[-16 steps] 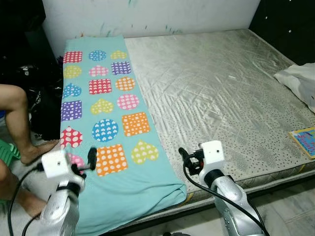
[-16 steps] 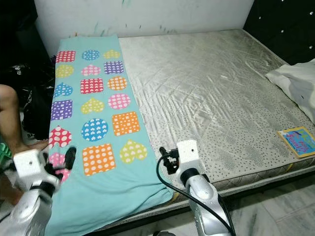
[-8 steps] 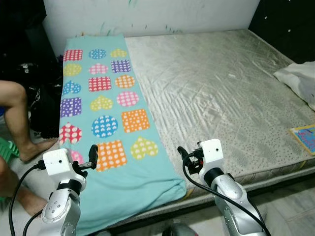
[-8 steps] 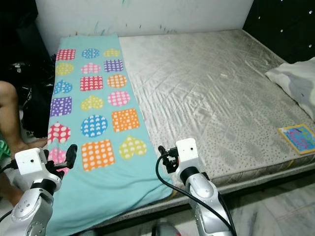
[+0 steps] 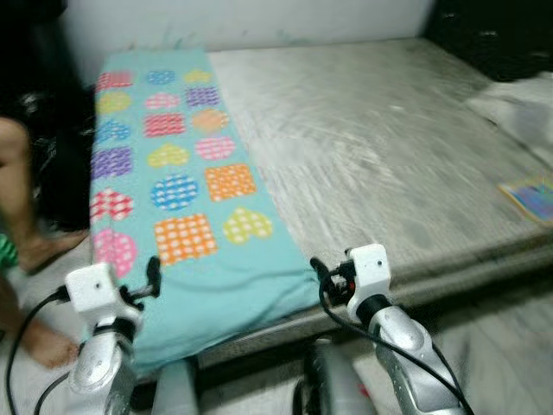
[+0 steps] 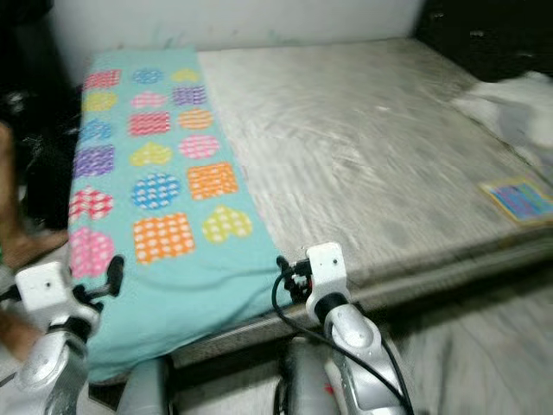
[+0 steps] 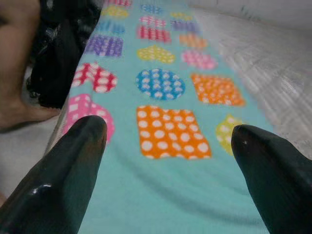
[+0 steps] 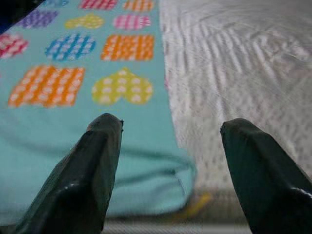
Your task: Clean up the room
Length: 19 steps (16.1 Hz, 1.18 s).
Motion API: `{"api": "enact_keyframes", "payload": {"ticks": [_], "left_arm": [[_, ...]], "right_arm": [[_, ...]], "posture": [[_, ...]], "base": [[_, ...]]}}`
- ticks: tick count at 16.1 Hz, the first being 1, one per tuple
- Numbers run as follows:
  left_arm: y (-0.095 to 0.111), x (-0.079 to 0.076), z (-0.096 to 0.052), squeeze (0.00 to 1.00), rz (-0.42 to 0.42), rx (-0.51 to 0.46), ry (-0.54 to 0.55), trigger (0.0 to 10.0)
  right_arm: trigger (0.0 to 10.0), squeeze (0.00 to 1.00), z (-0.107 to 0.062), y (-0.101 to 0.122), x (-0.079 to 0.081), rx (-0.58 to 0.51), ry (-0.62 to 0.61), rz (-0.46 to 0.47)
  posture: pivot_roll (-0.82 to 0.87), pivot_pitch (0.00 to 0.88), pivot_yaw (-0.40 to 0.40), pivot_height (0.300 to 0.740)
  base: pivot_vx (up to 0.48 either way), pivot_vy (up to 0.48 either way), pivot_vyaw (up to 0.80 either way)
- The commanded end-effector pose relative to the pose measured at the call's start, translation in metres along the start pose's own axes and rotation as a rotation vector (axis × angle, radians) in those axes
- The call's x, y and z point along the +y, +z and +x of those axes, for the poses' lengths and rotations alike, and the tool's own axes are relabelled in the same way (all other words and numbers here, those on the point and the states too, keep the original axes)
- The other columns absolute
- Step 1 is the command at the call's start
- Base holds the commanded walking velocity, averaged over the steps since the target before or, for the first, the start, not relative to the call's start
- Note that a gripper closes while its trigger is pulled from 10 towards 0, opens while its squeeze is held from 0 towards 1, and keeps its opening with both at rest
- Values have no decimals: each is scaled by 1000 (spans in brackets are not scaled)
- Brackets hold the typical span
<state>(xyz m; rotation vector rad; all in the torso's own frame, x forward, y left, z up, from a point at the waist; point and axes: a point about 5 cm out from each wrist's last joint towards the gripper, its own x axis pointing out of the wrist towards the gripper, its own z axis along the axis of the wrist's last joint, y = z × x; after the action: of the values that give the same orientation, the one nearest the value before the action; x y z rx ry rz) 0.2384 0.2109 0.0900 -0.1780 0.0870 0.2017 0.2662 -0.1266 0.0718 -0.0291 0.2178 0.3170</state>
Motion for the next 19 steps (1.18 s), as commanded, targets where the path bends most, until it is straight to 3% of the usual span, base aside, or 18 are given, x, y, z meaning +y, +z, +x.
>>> {"api": "enact_keyframes", "payload": {"ticks": [1,10,17,19], "left_arm": [[-6,6,-5,0,-3,20,38,10000],[-5,9,-4,0,15,8,72,10000],[-1,13,-5,0,27,-13,125,10000],[0,13,-8,0,26,-10,125,10000]], "right_arm": [[10000,0,4,10,-1,-29,11,-20],[10000,0,5,8,2,-29,35,-24],[10000,0,5,9,4,-28,61,-37],[10000,0,12,9,13,-4,98,-61]], "posture": [[-111,120,-35,595],[-108,110,-33,523],[-107,124,-41,523],[-102,143,-48,523]], "base": [[0,0,0],[0,0,0],[0,0,0],[0,0,0]]}}
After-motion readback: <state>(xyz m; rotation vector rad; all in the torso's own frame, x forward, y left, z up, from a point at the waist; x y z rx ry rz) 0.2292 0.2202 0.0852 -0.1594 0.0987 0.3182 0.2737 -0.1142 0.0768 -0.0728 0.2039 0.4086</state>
